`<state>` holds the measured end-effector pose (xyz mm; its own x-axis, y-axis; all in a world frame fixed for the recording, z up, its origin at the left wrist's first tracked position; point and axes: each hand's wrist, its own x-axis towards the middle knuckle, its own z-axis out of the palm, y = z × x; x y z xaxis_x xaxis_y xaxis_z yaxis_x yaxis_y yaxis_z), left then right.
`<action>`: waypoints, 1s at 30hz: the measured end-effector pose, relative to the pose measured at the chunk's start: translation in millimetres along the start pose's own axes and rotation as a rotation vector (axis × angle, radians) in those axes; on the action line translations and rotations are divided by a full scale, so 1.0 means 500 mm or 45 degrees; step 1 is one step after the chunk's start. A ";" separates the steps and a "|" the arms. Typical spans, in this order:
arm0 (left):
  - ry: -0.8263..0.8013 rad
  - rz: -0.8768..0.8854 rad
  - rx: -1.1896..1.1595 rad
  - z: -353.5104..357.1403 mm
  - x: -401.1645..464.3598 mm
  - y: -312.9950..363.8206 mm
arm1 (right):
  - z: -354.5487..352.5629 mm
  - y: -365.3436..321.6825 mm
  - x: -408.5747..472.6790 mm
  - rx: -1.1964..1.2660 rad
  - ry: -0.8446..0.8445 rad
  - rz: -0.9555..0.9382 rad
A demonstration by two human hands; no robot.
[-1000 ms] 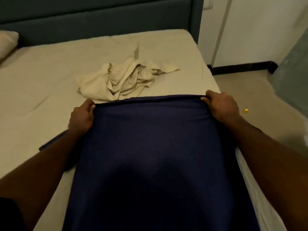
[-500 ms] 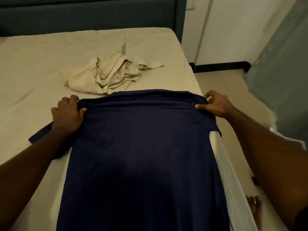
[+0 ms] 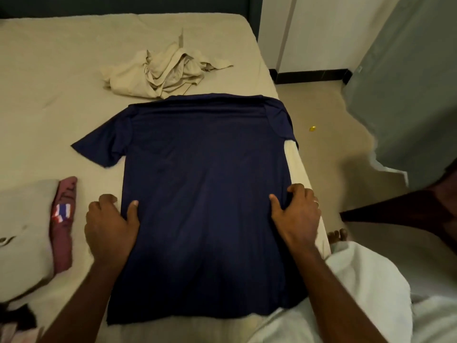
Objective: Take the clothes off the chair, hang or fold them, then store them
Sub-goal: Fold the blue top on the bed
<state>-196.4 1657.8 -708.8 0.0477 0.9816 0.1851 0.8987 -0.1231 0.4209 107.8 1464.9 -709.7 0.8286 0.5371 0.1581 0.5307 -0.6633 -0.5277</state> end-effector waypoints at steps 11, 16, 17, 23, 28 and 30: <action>-0.293 -0.140 -0.132 -0.100 -0.188 -0.057 | -0.124 0.078 -0.115 0.334 -0.197 0.089; -0.532 -0.404 -0.772 -0.159 -0.199 -0.065 | -0.162 0.112 -0.135 0.552 -0.666 0.343; -0.679 -0.444 -0.762 -0.170 -0.208 -0.074 | -0.163 0.124 -0.138 0.525 -0.763 0.341; -0.784 -0.278 -0.819 -0.204 -0.250 -0.116 | -0.167 0.146 -0.143 0.476 -0.555 0.173; -0.587 -0.353 -1.166 -0.209 -0.266 -0.116 | -0.177 0.143 -0.144 0.378 -0.366 0.145; -0.666 -0.390 -1.109 -0.215 -0.275 -0.114 | -0.176 0.144 -0.145 0.234 -0.401 0.119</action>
<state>-301.1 1514.3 -662.9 0.2400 0.9038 -0.3543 0.2917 0.2810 0.9143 101.5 1332.4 -685.7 0.7613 0.6315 -0.1469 0.3909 -0.6277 -0.6732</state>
